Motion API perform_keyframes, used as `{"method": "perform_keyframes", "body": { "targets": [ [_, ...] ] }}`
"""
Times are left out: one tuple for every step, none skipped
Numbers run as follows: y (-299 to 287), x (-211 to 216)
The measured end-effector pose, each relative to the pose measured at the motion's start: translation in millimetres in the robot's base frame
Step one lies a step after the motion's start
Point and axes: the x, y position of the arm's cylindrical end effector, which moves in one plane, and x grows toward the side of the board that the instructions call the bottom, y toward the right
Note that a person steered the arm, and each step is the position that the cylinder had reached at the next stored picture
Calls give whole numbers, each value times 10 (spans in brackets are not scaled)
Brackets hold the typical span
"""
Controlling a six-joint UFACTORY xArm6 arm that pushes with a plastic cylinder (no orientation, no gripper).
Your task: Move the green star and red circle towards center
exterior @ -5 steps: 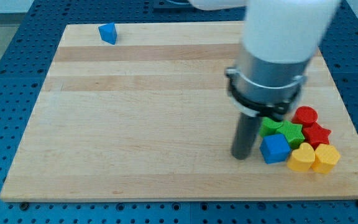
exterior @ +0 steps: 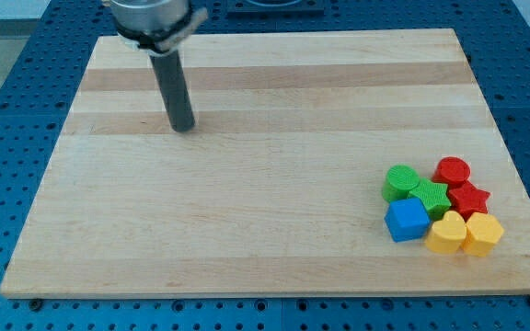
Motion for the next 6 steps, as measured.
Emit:
{"method": "perform_keyframes", "body": {
  "targets": [
    [-303,-335],
    [-640,-683],
    [-826,-1096],
    [-843,-1525],
    [-835,-1848],
    [-667,-1847]
  ]
}}
